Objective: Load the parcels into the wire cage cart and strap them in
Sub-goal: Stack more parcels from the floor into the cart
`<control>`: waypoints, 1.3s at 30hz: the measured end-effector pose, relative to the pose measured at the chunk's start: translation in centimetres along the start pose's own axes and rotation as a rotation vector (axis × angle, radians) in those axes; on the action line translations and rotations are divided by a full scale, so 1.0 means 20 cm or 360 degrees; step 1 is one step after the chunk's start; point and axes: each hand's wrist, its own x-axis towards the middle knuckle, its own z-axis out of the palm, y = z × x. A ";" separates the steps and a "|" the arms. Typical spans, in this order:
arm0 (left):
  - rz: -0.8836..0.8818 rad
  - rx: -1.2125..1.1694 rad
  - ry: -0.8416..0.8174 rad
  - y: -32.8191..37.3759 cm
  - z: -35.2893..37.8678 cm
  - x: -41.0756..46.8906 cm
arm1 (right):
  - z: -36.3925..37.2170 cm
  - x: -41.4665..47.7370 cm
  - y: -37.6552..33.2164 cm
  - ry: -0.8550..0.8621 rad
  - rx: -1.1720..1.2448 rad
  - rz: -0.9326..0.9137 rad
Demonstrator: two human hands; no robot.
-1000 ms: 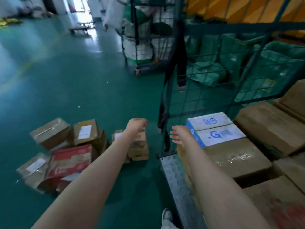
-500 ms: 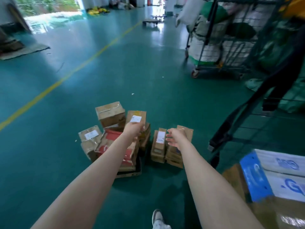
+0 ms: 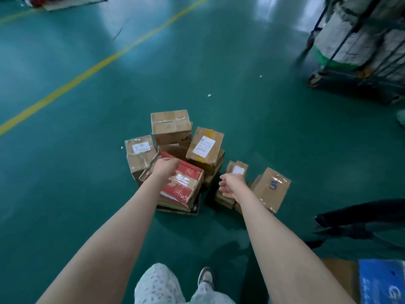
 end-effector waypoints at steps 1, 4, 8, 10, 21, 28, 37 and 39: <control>-0.0028 -0.0016 0.0003 -0.02 -0.01 0.06 | 0.03 0.04 0.00 -0.0012 -0.0015 0.0041; -0.0119 0.0004 0.0033 -0.04 -0.05 0.24 | 0.11 0.15 0.00 -0.0007 -0.0069 0.0117; -0.0219 0.0090 0.0038 -0.09 -0.12 0.53 | 0.28 0.33 -0.04 0.0044 -0.0041 0.0186; -0.0250 0.0161 0.0021 -0.11 -0.17 0.70 | 0.41 0.44 -0.05 0.0040 -0.0038 0.0226; -0.0285 0.0897 -0.0256 -0.42 -0.23 1.41 | 0.86 0.94 0.23 0.0328 -0.0229 0.0317; -0.0518 0.0808 -0.0180 -0.69 -0.25 1.72 | 1.03 1.12 0.46 0.0250 -0.0092 0.0627; -0.0625 0.0766 -0.0367 -0.65 -0.21 1.57 | 0.91 0.98 0.43 0.0064 0.0371 0.0787; -0.0612 0.0747 -0.0347 -0.58 -0.19 1.49 | 0.85 0.92 0.38 0.0126 0.0411 0.0738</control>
